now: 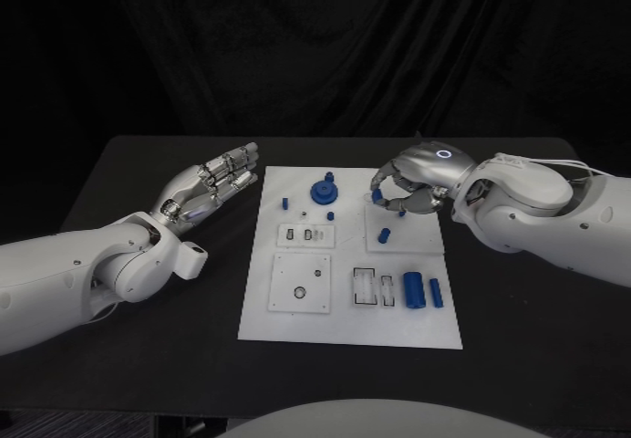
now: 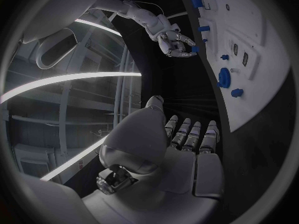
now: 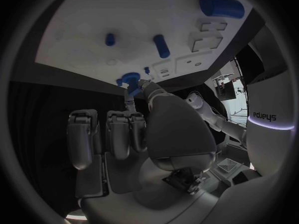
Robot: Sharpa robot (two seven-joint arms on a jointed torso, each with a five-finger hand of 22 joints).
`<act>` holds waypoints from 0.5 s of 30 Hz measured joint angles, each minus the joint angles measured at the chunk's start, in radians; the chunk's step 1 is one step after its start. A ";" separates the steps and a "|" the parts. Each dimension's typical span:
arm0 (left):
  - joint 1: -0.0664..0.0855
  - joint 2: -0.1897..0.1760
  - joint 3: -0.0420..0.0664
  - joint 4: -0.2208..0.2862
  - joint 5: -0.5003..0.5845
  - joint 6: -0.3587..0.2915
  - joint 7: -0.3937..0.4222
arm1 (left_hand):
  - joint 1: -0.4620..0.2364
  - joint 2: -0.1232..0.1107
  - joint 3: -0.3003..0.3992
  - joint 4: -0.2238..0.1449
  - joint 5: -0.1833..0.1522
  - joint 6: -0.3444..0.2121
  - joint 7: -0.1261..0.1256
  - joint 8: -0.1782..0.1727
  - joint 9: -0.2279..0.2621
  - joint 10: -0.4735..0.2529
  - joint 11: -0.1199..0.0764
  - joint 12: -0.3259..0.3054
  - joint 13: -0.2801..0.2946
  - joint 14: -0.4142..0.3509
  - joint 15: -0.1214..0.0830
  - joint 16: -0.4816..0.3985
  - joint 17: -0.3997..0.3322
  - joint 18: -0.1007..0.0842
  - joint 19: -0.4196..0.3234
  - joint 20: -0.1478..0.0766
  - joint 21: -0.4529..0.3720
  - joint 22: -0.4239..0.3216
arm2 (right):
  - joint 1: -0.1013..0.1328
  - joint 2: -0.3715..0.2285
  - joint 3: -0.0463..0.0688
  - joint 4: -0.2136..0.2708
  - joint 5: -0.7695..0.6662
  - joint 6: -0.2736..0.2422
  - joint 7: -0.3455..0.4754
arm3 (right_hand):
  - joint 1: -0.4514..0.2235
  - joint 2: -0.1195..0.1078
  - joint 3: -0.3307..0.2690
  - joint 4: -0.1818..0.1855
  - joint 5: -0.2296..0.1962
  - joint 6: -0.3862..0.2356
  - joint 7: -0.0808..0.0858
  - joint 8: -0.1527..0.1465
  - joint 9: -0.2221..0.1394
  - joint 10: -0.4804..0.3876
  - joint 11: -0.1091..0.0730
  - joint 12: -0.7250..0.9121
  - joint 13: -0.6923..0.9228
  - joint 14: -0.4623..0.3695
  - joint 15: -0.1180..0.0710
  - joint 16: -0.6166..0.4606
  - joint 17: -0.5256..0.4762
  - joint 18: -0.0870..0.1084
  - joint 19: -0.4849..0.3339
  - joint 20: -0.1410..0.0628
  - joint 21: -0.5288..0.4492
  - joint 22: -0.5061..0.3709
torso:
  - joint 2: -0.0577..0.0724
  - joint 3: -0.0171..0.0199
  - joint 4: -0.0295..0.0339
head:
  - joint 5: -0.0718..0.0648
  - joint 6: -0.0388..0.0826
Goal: Assemble the parts on the task board
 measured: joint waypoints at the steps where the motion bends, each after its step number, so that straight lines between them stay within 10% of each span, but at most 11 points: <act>1: 0.000 0.000 0.000 -0.001 0.000 0.000 0.000 | 0.000 0.000 0.000 0.000 0.000 0.000 0.000 0.000 0.000 0.000 0.000 0.000 0.000 0.000 0.000 0.000 0.000 0.000 0.000 0.000 0.000 0.000 | 0.000 0.012 0.000 0.006 -0.002 0.003 -0.001 | 0.000 0.000 0.000 0.000 0.000 0.000 0.000 0.000 0.000 0.000 0.000 0.000 0.000 0.000 0.000 0.000 0.000 0.000 0.000 0.000 0.000 0.000 | 0.000 0.0000 -0.0001 | 0.002 0.000; 15: 0.000 0.019 0.000 -0.010 0.000 0.002 0.000 | 0.000 0.000 0.003 -0.003 0.000 0.000 0.000 0.000 0.000 0.000 0.000 0.000 0.000 0.000 0.000 0.000 0.000 0.000 0.004 0.004 0.000 0.000 | -0.041 0.187 0.000 -0.027 -0.020 0.048 -0.016 | 0.000 0.000 0.003 -0.003 0.000 0.003 0.003 0.005 0.000 0.000 0.000 0.000 0.000 0.000 0.000 0.000 0.000 0.000 0.000 0.000 0.000 0.000 | 0.000 0.0012 -0.0002 | 0.001 -0.001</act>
